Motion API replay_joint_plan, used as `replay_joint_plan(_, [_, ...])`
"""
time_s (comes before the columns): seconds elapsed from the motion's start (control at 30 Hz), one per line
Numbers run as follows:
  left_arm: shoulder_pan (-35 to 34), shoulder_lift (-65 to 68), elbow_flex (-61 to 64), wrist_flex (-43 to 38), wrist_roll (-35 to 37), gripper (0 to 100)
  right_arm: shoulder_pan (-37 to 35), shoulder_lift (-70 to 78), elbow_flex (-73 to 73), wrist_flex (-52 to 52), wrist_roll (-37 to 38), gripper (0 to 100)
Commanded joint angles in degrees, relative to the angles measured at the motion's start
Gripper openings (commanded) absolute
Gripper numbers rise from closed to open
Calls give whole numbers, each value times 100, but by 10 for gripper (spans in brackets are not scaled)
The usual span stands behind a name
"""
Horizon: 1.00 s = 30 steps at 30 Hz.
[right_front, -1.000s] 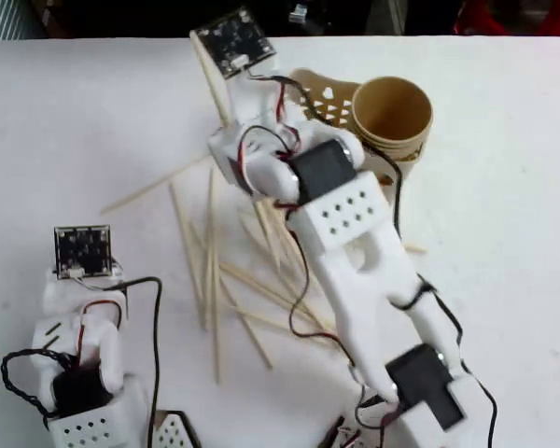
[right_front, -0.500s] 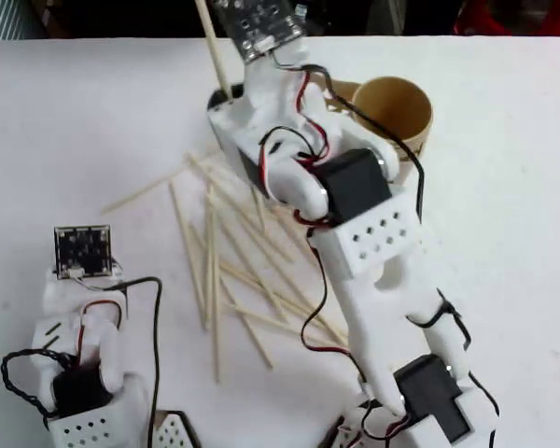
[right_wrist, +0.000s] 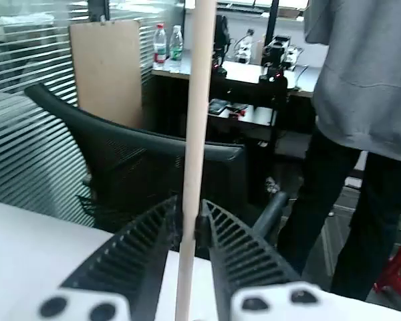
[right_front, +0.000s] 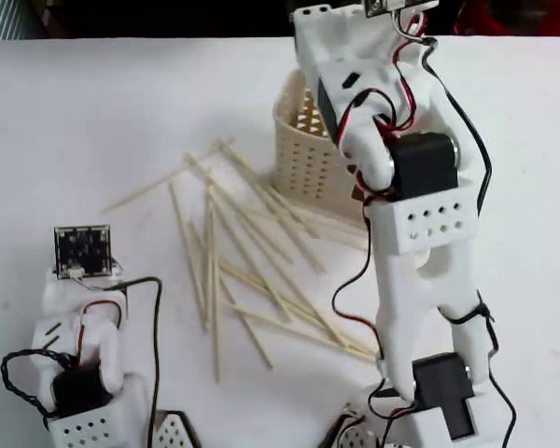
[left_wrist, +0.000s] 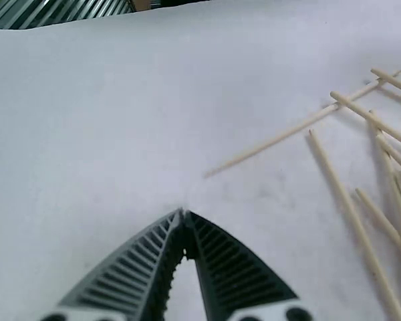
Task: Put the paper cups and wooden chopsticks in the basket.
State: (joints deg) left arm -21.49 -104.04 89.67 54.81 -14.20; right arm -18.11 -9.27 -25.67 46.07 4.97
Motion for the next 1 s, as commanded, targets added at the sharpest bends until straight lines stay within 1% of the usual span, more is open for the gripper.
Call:
replay_joint_plan(0.0, [-13, -57, -26, -132, -18, 27, 224, 22, 281, -374, -9, 18])
replay_joint_plan(0.2, [-4, -57, -26, -132, -18, 27, 347, 277, 1222, -549, -44, 36])
replay_joint_plan(0.33, [-4, -57, -18, -132, -18, 27, 312, 251, 1442, -514, -53, 152])
replay_joint_plan(0.37, [-4, -57, -18, -132, -18, 27, 303, 171, 1442, -426, -53, 157])
replay_joint_plan(0.43, [-4, -57, -18, -132, -18, 27, 242, -84, 1442, -233, -44, 132])
replay_joint_plan(0.6, [-4, -57, -18, -132, -18, 27, -136, -848, 1477, 884, -18, 15])
replay_joint_plan(0.77, [-4, -57, -18, -132, -18, 27, -523, -1147, 1486, 2642, -62, 26])
replay_joint_plan(0.87, [-4, -57, -70, -132, -18, 27, -620, -1121, 1600, 3618, -62, 26])
replay_joint_plan(0.97, [-4, -57, -369, -105, -18, 27, -593, -1174, 2251, 3943, -62, 26])
